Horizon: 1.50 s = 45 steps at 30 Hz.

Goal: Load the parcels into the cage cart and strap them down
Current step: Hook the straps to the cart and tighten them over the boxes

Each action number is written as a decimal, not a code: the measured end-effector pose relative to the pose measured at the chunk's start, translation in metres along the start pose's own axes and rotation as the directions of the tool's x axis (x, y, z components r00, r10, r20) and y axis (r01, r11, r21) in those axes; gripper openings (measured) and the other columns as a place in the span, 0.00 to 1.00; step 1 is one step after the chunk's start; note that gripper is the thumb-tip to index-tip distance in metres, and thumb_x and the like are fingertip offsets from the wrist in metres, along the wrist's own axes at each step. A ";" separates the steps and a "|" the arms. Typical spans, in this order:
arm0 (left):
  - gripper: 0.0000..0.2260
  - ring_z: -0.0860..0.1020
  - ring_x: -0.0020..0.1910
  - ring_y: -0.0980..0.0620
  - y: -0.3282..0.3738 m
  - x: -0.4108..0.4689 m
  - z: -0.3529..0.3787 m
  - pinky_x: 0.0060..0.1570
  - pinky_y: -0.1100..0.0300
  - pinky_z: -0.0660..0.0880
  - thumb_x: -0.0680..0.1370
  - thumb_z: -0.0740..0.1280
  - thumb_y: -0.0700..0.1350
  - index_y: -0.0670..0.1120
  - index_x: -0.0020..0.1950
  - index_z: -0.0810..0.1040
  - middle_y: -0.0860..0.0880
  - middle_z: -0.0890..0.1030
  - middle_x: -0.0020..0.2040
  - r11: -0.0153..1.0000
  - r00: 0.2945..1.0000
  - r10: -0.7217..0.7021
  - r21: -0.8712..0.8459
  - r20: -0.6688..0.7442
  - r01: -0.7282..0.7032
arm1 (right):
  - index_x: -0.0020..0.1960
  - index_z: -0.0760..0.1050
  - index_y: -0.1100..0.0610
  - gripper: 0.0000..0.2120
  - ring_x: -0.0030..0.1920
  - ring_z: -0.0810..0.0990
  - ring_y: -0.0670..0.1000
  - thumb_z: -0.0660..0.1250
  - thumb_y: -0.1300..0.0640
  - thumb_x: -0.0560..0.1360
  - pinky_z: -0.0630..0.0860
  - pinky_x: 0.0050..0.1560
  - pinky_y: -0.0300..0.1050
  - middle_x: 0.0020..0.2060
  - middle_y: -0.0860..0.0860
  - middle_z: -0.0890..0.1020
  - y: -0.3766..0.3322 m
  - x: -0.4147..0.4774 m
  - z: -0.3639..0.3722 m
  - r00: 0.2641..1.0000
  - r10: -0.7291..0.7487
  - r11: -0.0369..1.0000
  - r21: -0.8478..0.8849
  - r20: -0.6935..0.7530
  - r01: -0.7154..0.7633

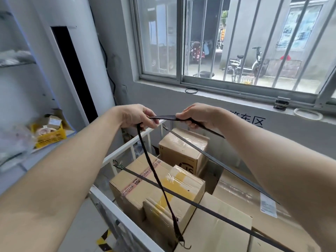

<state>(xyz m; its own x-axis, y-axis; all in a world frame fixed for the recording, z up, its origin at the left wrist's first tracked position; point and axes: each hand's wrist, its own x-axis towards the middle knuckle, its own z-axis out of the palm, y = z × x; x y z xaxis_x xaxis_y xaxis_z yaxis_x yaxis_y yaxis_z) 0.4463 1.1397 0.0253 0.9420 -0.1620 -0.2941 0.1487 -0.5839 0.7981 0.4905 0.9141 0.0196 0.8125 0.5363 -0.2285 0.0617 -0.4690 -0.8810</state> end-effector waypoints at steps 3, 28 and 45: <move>0.02 0.70 0.33 0.55 0.004 0.000 -0.020 0.39 0.61 0.73 0.75 0.70 0.38 0.45 0.43 0.80 0.50 0.74 0.33 0.998 0.926 0.048 -0.029 -0.375 -0.063 | 0.40 0.72 0.59 0.10 0.25 0.62 0.47 0.66 0.56 0.78 0.60 0.28 0.38 0.26 0.50 0.68 -0.017 0.012 -0.002 0.995 -0.037 0.997 0.064 -0.090 0.043; 0.10 0.80 0.42 0.50 -0.122 0.135 -0.238 0.45 0.57 0.80 0.73 0.65 0.31 0.44 0.41 0.84 0.44 0.81 0.53 0.928 0.482 -0.243 -0.347 -0.842 -0.138 | 0.33 0.72 0.58 0.17 0.25 0.67 0.50 0.66 0.52 0.78 0.65 0.29 0.40 0.25 0.52 0.71 -0.074 0.216 0.060 0.994 -0.077 0.965 -0.257 -0.081 0.054; 0.11 0.79 0.54 0.42 -0.282 0.292 -0.226 0.51 0.56 0.77 0.76 0.65 0.37 0.48 0.51 0.85 0.46 0.83 0.54 0.936 0.657 -0.227 0.026 -0.719 0.352 | 0.38 0.76 0.63 0.13 0.32 0.75 0.51 0.65 0.55 0.77 0.72 0.37 0.41 0.34 0.57 0.80 0.019 0.364 0.086 0.922 0.287 0.834 -0.406 -0.260 -0.374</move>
<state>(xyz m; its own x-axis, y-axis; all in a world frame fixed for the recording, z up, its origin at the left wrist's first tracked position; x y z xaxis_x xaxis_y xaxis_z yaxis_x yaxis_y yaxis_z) 0.7473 1.4366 -0.1665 0.8014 0.5981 0.0035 0.4630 -0.6242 0.6293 0.7374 1.1603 -0.1157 0.9173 0.1774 -0.3564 -0.0175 -0.8764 -0.4812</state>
